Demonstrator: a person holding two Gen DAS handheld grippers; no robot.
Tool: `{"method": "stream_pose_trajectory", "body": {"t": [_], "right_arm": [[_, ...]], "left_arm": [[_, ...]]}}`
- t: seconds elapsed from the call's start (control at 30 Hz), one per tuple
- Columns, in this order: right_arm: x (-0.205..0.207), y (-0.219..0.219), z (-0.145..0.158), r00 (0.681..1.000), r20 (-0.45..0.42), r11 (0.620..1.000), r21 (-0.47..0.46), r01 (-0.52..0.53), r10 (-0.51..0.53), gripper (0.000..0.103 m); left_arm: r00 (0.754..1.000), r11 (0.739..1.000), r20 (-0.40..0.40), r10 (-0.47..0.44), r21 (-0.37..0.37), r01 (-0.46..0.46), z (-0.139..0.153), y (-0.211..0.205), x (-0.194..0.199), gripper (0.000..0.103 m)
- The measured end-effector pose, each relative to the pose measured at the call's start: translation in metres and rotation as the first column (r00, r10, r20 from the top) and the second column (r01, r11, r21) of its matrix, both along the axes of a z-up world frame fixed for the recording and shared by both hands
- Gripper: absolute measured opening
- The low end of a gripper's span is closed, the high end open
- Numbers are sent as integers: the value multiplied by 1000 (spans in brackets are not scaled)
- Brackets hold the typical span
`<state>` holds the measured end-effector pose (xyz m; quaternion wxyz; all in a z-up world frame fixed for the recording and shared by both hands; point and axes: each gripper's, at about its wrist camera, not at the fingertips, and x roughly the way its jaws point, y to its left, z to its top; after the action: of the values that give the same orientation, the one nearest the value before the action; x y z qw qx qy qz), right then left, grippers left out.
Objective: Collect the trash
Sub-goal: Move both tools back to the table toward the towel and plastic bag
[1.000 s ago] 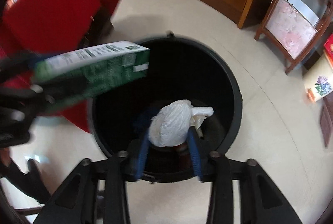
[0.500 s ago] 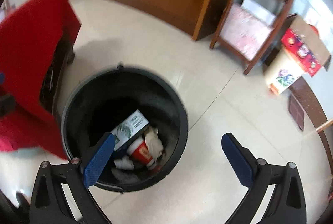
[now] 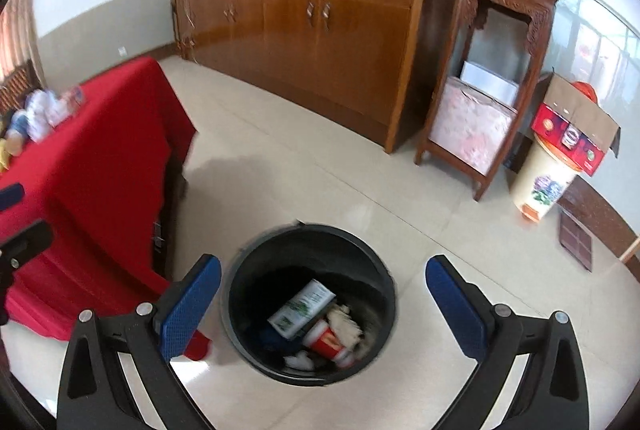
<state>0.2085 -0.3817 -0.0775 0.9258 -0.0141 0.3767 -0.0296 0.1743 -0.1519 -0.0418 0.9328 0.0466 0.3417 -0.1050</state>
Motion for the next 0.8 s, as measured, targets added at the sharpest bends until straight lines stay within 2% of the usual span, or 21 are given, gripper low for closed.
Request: {"method": "stream_pose_trajectory", "body": {"t": [0.2, 0.27, 0.4, 0.7, 0.8], "right_arm": [[-8, 55, 26, 995, 53, 995, 58, -86, 83, 103], [-8, 71, 30, 992, 65, 991, 62, -117, 113, 103], [-5, 109, 37, 979, 76, 977, 90, -194, 188, 103], [17, 193, 45, 941, 66, 930, 144, -338, 331, 103], [27, 221, 46, 923, 34, 913, 141, -384, 383, 103]], "left_arm": [[995, 996, 42, 88, -31, -87, 14, 47, -17, 101], [989, 991, 61, 136, -21, -135, 17, 66, -23, 101], [977, 980, 76, 198, -54, -194, 23, 102, -34, 101], [923, 930, 110, 368, -66, -363, 30, 182, -49, 101], [903, 910, 113, 415, -75, -409, 29, 210, -53, 101]]}}
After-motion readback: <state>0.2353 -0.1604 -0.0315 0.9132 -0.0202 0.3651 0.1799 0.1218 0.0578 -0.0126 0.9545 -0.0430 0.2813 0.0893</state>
